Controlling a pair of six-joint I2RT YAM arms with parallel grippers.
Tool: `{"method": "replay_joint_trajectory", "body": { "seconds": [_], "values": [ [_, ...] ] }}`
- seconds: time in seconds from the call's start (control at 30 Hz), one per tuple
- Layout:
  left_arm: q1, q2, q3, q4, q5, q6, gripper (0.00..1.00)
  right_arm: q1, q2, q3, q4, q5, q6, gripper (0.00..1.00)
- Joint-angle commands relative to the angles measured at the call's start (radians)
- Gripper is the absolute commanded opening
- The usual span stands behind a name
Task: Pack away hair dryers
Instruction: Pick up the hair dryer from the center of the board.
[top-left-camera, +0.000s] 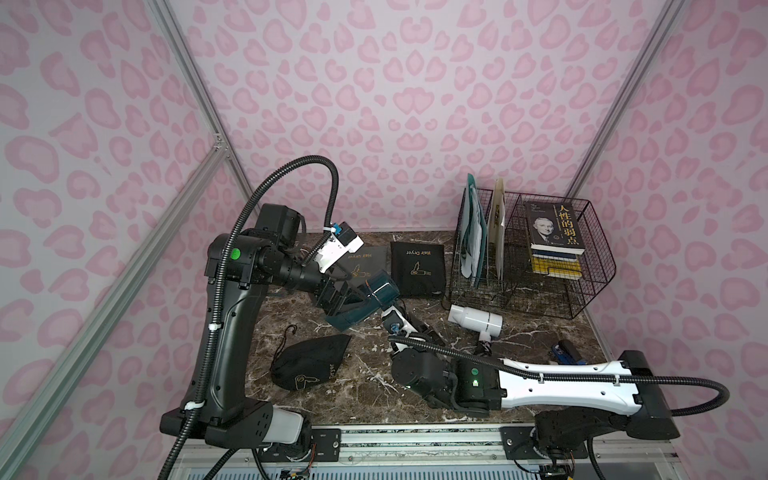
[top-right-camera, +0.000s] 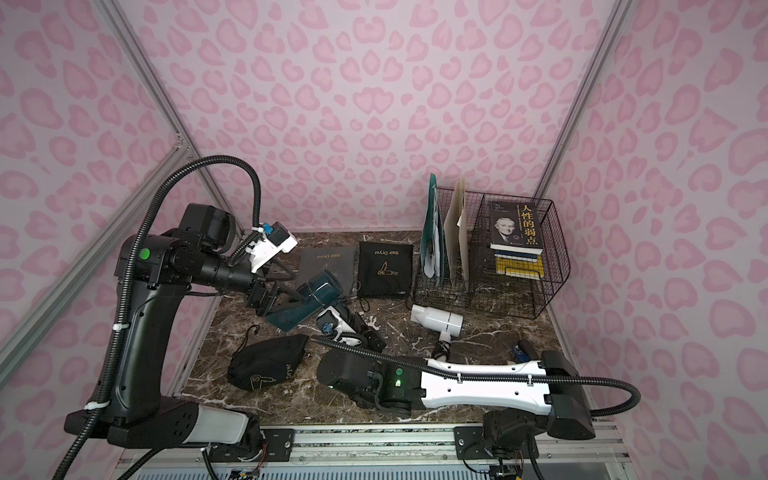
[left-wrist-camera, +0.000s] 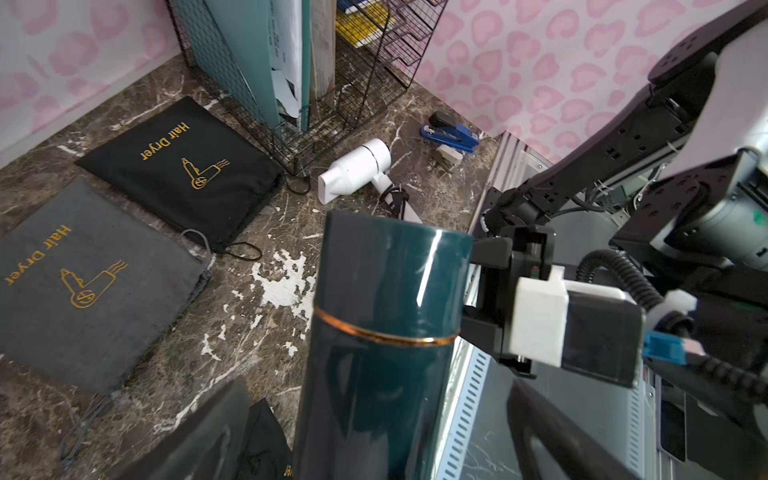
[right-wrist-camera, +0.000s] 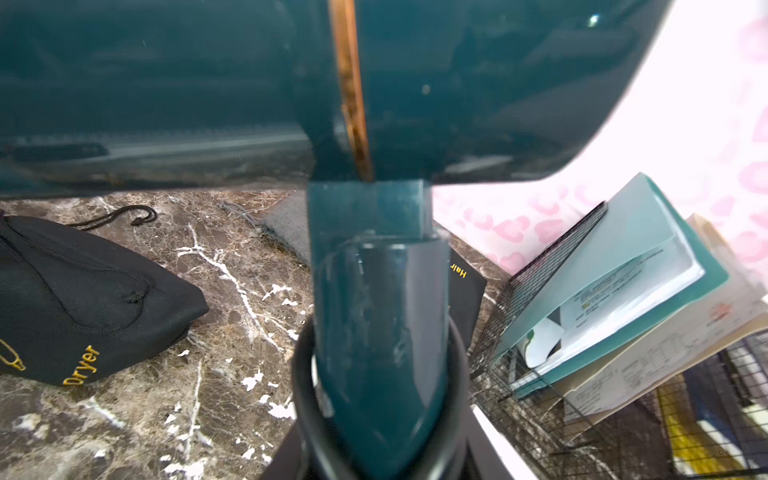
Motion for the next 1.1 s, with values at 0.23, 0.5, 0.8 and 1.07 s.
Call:
{"method": "replay_joint_trajectory", "body": {
  "seconds": [0.23,0.5,0.8,1.07],
  "values": [
    [-0.020,-0.036,-0.083,-0.128,0.023,0.120,1.00,0.025,-0.008,0.000,0.077,0.098,-0.052,0.00],
    [-0.031,-0.023,-0.100,-0.142,0.032,0.126,0.95,0.050,0.000,0.015,0.106,0.124,-0.089,0.00],
    [-0.051,-0.017,-0.100,-0.163,0.038,0.140,0.92,0.067,0.015,0.017,0.148,0.149,-0.130,0.00],
    [-0.061,-0.006,-0.105,-0.219,0.053,0.181,0.74,0.076,0.033,0.026,0.166,0.161,-0.154,0.00]
  ]
}}
